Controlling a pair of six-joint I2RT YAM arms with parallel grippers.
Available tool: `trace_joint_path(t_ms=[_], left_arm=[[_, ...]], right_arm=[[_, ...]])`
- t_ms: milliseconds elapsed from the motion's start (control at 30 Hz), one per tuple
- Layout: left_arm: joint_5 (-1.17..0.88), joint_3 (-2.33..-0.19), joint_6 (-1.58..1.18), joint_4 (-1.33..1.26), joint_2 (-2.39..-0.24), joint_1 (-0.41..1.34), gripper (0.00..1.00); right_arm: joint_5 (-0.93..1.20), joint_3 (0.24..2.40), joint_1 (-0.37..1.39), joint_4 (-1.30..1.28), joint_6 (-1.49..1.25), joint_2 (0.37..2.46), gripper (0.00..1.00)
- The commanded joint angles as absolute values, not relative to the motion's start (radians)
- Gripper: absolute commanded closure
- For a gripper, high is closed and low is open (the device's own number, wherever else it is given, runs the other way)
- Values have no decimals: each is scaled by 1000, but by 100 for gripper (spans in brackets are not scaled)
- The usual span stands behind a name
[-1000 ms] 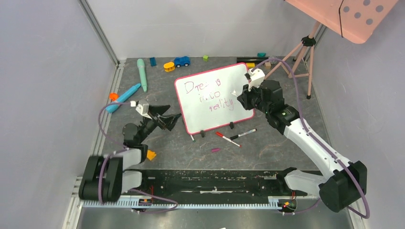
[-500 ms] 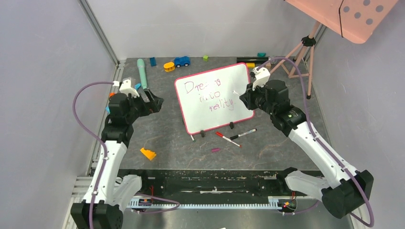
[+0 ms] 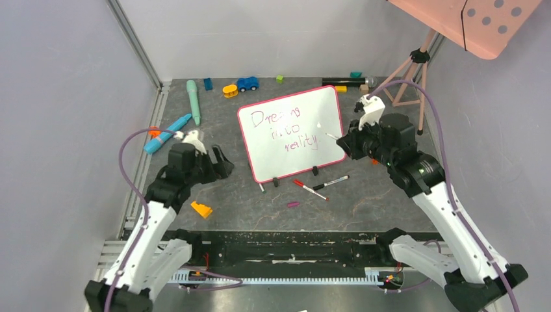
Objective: Write a sentence on the whiteboard
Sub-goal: Close the whiteboard marker at the center of the board.
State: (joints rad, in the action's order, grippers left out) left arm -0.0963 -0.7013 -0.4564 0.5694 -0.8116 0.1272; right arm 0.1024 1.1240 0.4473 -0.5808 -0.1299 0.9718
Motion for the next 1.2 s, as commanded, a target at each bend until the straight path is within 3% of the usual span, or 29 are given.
trace_joint_path(t_ms=[0, 267, 433, 733, 900, 1167], left_arm=[[-135, -701, -473, 529, -734, 392, 8], [-39, -796, -357, 530, -916, 825, 14], [30, -891, -242, 528, -1095, 994, 18], [5, -982, -141, 411, -1418, 1086, 26], [5, -1077, -102, 391, -1597, 1109, 35], [11, -1135, -63, 405, -1721, 1111, 39]], right_arm=[[122, 1125, 445, -681, -167, 904, 100], [111, 1127, 445, -775, -190, 829, 100], [77, 1113, 444, -793, -220, 785, 100], [-69, 1071, 445, -881, -270, 674, 100], [-86, 1085, 445, -896, -271, 667, 100], [-113, 1107, 445, -894, -264, 674, 100]])
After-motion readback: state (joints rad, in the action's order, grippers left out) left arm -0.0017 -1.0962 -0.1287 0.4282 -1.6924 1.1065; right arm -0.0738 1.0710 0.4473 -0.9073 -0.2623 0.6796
